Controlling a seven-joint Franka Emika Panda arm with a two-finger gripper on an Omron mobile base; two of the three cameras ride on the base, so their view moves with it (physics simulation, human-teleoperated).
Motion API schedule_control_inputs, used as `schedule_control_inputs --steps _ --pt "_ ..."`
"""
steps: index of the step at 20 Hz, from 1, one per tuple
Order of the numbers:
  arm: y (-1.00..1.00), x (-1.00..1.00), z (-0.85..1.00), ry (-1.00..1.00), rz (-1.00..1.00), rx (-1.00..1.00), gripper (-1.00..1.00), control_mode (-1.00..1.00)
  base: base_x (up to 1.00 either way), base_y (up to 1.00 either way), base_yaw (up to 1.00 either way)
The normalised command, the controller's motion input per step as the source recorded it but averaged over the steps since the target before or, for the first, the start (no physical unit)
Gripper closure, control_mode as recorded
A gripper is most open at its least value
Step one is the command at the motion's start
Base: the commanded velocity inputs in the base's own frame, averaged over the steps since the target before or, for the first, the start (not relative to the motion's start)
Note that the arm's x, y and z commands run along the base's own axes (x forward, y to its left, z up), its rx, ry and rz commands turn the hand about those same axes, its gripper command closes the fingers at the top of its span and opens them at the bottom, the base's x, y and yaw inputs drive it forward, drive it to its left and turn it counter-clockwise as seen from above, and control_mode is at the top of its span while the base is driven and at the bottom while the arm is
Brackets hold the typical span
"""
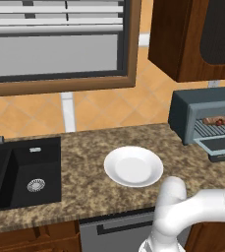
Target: Pick up the kebab skewer and baguette bread, and place them inside the toaster oven. Close the toaster oven door and start by setting the timer.
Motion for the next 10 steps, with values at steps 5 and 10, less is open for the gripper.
schedule_control_inputs --steps 5,10 --pt "0.11 0.07 -0.33 0.00 0.00 0.00 1.00 -1.00 0.00 0.00 0.00" --pt "0.16 0.13 -0.24 0.00 0.00 0.00 1.00 -1.00 0.00 0.00 0.00"
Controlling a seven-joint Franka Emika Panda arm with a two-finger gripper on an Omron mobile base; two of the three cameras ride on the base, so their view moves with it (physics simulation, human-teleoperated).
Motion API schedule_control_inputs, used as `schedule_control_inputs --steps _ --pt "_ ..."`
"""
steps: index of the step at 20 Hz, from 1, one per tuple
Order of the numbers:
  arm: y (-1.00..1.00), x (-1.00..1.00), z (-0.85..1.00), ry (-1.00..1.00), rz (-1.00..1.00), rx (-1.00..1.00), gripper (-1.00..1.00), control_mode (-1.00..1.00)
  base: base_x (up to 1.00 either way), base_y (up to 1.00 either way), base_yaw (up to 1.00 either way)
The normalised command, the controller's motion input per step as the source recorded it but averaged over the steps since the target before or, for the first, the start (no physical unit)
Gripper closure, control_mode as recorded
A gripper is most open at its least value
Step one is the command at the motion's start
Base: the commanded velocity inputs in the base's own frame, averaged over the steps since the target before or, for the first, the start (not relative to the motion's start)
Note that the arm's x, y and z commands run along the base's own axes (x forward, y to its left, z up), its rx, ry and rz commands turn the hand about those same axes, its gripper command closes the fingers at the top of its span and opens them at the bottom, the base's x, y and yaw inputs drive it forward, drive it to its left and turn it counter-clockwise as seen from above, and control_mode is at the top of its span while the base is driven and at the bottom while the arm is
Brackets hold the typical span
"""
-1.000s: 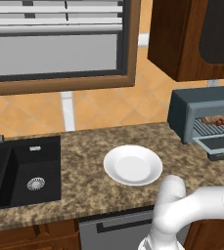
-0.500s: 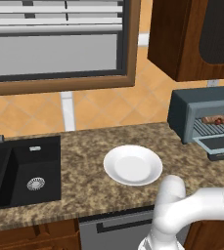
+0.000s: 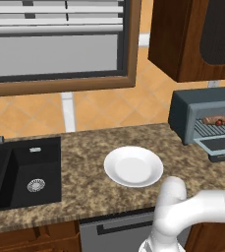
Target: Pick up the kebab skewer and baguette bread, and place them inside the toaster oven. Close the toaster oven door and start by setting the timer.
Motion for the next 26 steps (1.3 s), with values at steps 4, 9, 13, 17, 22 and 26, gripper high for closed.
schedule_control_inputs --steps 4,9,13,17,22,26 --pt "0.21 0.23 -0.12 0.00 0.00 0.00 1.00 -1.00 0.00 0.00 0.00" --pt "0.14 0.18 -0.01 0.01 0.00 0.00 -1.00 -1.00 0.00 0.00 0.00" --pt "0.00 0.00 0.00 0.01 0.00 0.00 -1.00 -1.00 0.00 0.00 0.00" --pt "0.00 0.00 0.00 0.00 0.00 0.00 -1.00 -1.00 0.00 0.00 0.00" --pt "-0.09 0.00 0.14 0.00 -0.03 0.00 -1.00 -1.00 0.00 0.00 0.00" --pt "-0.29 -0.01 0.23 0.00 -0.09 0.00 -1.00 -1.00 0.00 0.00 0.00"
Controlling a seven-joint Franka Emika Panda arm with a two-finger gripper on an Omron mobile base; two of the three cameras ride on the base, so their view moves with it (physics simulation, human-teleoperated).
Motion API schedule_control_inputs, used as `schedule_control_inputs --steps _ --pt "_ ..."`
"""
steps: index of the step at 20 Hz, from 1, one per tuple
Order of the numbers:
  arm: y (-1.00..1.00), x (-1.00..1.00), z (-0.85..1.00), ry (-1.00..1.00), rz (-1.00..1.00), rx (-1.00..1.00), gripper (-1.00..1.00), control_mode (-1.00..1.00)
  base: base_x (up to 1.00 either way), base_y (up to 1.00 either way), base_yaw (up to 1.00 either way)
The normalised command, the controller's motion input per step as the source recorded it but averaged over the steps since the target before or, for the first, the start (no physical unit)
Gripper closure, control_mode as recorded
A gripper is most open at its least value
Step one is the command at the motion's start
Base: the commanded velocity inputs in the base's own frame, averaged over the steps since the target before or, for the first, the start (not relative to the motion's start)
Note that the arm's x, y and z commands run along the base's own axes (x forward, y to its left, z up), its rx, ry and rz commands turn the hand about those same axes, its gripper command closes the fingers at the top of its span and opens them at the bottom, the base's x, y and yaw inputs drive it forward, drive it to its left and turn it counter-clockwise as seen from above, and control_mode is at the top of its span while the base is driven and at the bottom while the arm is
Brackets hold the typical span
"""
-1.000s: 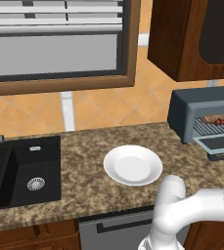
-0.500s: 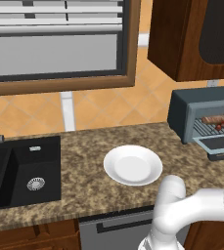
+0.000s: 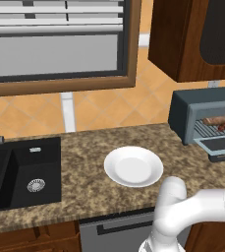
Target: Pick up the kebab skewer and baguette bread, and place them inside the toaster oven. Close the toaster oven door and start by setting the timer.
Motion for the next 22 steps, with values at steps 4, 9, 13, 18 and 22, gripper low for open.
schedule_control_inputs --steps 4,9,13,18,22 --pt "-0.37 -0.18 0.08 0.00 -0.02 0.00 -1.00 -1.00 0.00 0.00 0.00" --pt "-0.11 -0.44 -0.02 0.00 -0.02 -0.03 -1.00 -1.00 0.00 0.00 0.00" --pt "-0.12 -0.72 0.00 -0.09 0.00 -0.07 -1.00 -1.00 0.00 0.00 0.00" --pt "0.14 -0.87 0.00 -0.13 0.02 -0.29 -1.00 -1.00 0.00 0.00 0.00" --pt "0.55 -0.69 0.00 -0.09 0.10 -0.38 -1.00 -1.00 0.00 0.00 0.00"
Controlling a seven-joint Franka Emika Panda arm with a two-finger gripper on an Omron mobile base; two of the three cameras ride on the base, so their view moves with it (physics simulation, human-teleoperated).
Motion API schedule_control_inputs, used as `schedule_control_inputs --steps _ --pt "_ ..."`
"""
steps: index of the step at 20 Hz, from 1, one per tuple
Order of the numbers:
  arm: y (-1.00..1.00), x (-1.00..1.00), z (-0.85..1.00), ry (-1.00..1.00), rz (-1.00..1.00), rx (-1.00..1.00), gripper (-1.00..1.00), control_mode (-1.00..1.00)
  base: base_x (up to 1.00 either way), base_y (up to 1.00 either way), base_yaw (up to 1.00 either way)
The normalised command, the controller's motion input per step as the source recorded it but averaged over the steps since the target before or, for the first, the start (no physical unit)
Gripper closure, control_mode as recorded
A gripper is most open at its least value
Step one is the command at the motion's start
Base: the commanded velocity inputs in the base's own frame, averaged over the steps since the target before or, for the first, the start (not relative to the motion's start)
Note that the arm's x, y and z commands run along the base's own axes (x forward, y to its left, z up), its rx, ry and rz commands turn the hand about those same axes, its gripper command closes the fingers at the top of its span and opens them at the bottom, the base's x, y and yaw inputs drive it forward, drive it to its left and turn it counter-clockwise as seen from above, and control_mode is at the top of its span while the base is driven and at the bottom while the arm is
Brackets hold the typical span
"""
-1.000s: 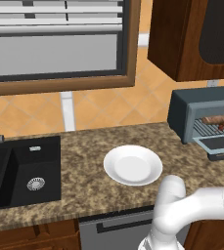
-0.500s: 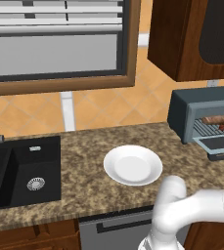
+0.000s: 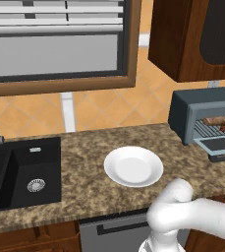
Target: Pick up the kebab skewer and baguette bread, and place them inside the toaster oven. Close the toaster oven door and start by setting the timer.
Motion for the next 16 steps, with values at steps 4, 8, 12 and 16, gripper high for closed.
schedule_control_inputs --steps 4,8,12,16 --pt "0.44 -0.60 0.00 -0.07 0.12 -0.34 -1.00 -1.00 0.00 0.00 0.00" --pt "0.42 -0.53 0.00 -0.08 0.13 -0.33 -1.00 -1.00 0.00 0.00 0.00" --pt "0.67 -0.30 0.19 -0.05 0.12 -0.30 -1.00 -1.00 0.00 0.00 0.00" --pt "0.30 -0.06 0.26 -0.01 0.15 -0.21 -1.00 -1.00 0.00 0.00 0.00"
